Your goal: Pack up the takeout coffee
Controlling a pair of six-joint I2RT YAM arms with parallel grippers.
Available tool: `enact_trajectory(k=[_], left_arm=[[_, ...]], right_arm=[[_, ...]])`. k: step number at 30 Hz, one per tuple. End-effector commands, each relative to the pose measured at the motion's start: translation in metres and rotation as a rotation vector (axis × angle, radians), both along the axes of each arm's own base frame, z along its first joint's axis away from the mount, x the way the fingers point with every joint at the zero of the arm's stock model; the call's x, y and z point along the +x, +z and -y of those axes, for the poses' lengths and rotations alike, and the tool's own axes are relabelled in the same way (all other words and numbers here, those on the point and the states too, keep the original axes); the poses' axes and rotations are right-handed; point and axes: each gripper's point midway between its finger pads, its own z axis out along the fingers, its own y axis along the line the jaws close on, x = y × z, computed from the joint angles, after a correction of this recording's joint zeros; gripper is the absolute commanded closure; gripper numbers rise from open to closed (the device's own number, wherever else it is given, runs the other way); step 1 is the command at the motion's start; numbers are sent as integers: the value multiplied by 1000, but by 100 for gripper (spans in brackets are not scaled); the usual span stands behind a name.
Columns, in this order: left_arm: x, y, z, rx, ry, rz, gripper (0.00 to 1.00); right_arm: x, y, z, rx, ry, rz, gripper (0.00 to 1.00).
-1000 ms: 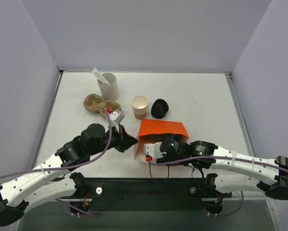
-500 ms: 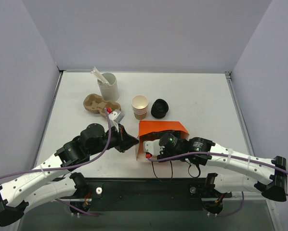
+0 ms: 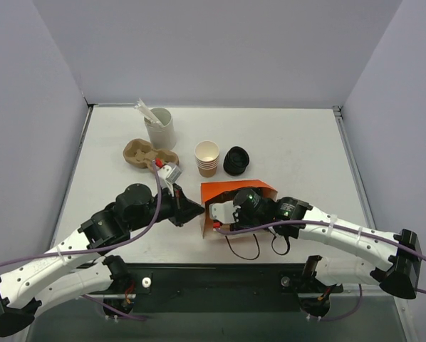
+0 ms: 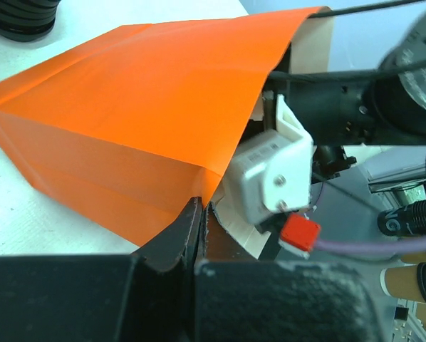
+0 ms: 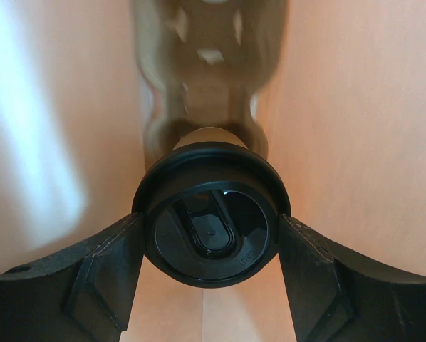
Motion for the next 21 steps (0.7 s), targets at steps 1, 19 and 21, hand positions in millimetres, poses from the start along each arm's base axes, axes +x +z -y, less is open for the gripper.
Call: enact_trajectory(k=[1,19,21], left_arm=[[0,12,-3,-31,4,43,100],[6,13,1,-42,-46,252,100],[6,10,3,-31,-53,246,100]], right_arm=[[15,5,9,2,-11,14,62],[21,32,-13,30,73,92,63],[24,33,-16,25,77,97,63]])
